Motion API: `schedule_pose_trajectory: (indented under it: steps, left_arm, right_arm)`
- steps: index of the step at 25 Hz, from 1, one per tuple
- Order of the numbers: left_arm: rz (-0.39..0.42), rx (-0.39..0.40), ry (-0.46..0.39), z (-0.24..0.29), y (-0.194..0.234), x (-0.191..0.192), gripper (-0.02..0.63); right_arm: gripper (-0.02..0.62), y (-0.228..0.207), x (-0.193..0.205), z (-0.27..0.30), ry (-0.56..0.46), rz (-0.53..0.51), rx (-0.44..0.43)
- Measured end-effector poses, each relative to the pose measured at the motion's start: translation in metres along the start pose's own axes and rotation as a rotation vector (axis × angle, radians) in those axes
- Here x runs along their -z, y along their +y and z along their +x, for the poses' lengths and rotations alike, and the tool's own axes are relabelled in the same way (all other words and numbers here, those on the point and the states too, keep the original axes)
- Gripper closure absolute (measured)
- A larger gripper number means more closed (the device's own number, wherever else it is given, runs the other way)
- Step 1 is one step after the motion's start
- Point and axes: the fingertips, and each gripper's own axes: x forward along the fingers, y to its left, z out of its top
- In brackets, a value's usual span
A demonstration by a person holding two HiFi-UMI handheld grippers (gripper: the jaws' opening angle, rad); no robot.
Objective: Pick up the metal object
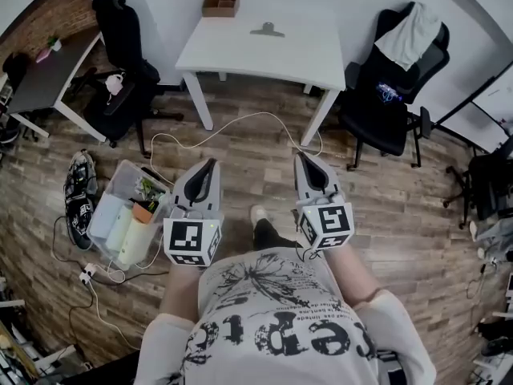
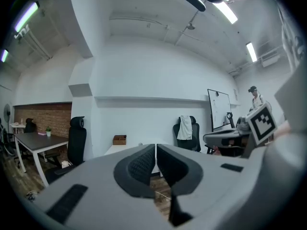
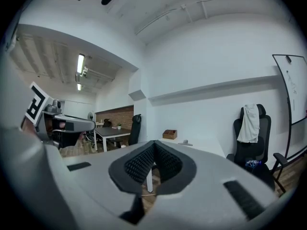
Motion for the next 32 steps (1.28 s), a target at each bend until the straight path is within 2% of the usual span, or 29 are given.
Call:
schedule_pose_trajectory:
  steps: [8, 15, 19, 25, 32]
  left_arm:
    - [-0.012, -0.002, 0.019, -0.006, -0.002, 0.011, 0.594]
    - [-0.019, -0.008, 0.04, 0.033, 0.019, 0.021, 0.594]
    - [-0.025, -0.029, 0.045, 0.091, 0.043, 0.022, 0.594]
    - [-0.016, -0.029, 0.03, 0.206, 0.066, 0.005, 0.594]
    - [-0.023, -0.089, 0.008, 0.328, 0.108, -0.016, 0.594]
  right_arm:
    - [0.604, -0.001, 0.004, 0.001, -0.002, 0.022, 0.016]
    - [0.604, -0.016, 0.019, 0.048, 0.024, 0.05, 0.002]
    - [0.604, -0.044, 0.019, 0.103, 0.021, 0.056, -0.013]
    - [0.604, -0.119, 0.005, 0.203, 0.021, 0.05, -0.016]
    - [0.604, -0.196, -0.015, 0.308, 0.012, 0.023, -0.05]
